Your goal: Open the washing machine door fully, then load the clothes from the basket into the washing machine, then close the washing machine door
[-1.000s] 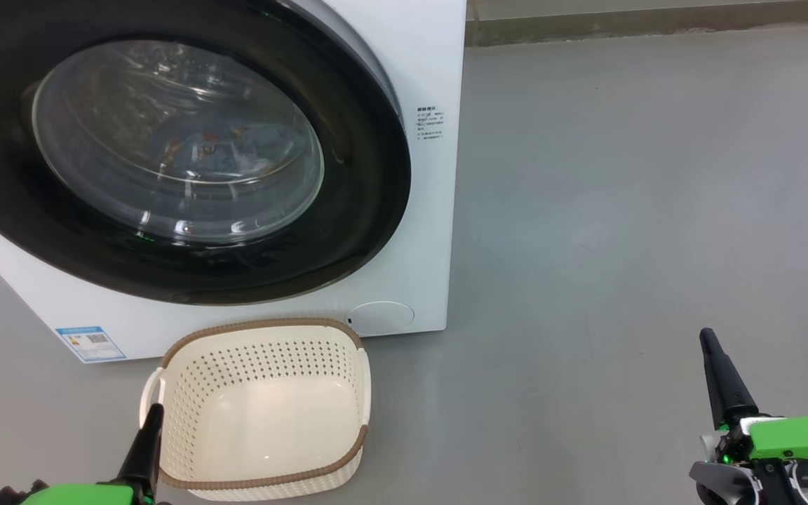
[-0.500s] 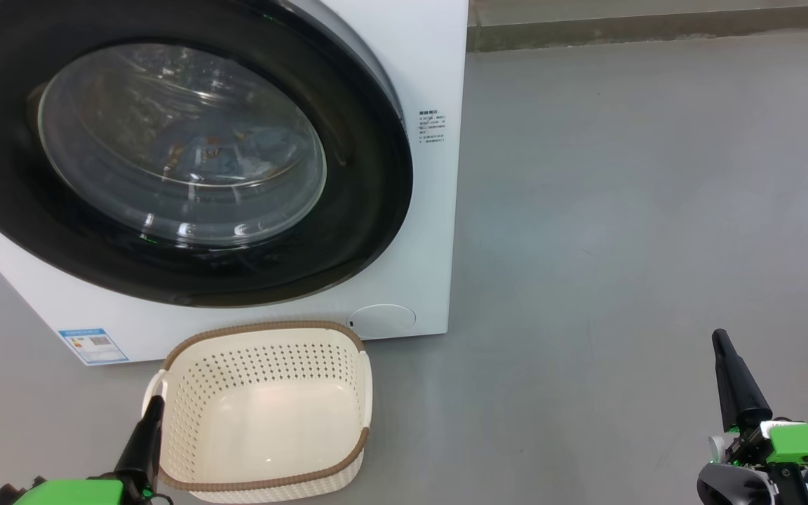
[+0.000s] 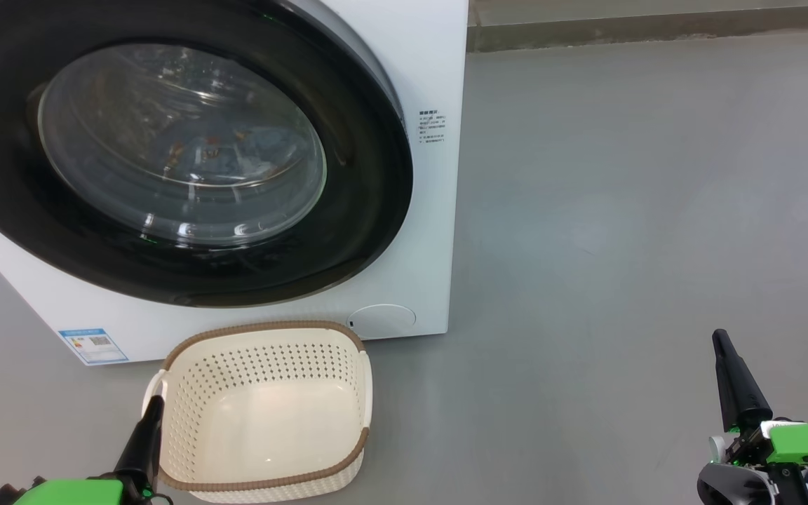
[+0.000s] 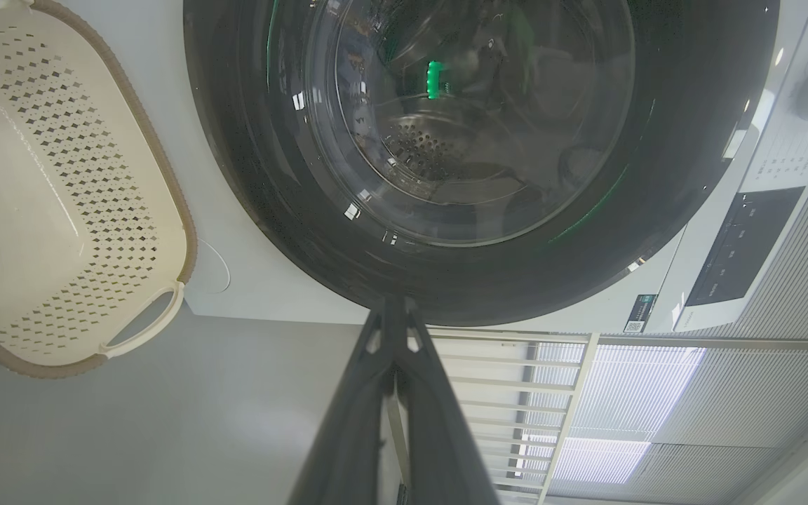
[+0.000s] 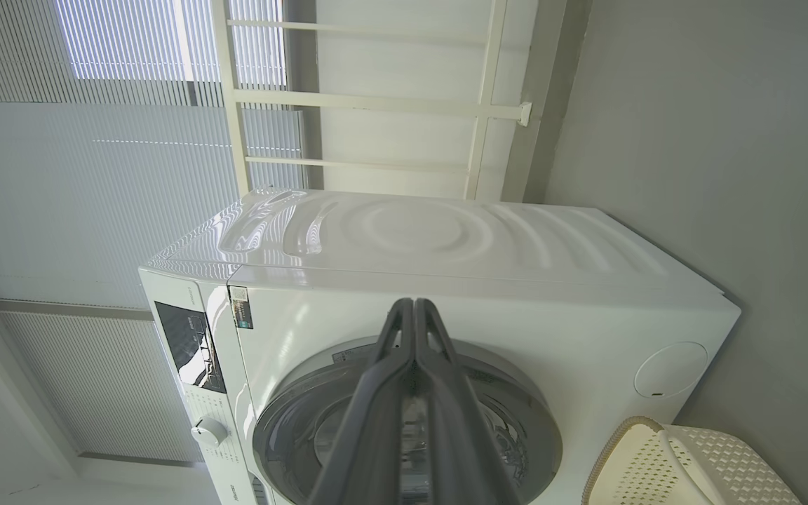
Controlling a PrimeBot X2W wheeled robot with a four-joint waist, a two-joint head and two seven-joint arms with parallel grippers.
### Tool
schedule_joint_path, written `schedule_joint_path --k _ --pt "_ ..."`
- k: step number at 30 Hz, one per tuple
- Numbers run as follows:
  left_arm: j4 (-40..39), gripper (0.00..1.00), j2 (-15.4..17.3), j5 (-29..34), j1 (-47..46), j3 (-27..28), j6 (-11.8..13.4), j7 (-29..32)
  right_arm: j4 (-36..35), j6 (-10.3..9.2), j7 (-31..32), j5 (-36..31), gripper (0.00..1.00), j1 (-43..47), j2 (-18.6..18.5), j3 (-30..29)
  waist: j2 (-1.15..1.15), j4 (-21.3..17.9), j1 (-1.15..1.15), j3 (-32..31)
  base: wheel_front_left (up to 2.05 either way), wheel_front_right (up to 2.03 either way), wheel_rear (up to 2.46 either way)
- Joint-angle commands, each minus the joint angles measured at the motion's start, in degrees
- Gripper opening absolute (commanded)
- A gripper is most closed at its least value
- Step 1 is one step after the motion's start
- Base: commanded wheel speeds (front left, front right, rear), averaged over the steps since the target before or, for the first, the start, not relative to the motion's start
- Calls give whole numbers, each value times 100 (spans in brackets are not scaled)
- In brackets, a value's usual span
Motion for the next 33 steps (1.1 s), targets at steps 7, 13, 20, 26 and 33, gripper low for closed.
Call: schedule_joint_path --k 7,13,20,26,33 --pt "-150 0 66 -49 -270 195 1 38 -179 7 37 49 0 -53 -7 128 0 0 0 0 0 0 0" --pt "-149 0 64 -47 -270 197 1 40 -179 7 39 47 0 -53 -5 125 0 0 0 0 0 0 0" --pt "-149 0 62 -45 -270 199 1 42 -179 7 41 45 0 -54 -3 122 0 0 0 0 0 0 0" --pt "-149 0 61 -43 -271 201 1 43 -179 7 43 42 0 -54 -1 120 0 0 0 0 0 0 0" --pt "-148 0 59 -41 -271 203 0 45 -179 7 45 40 0 -54 1 117 0 0 0 0 0 0 0"
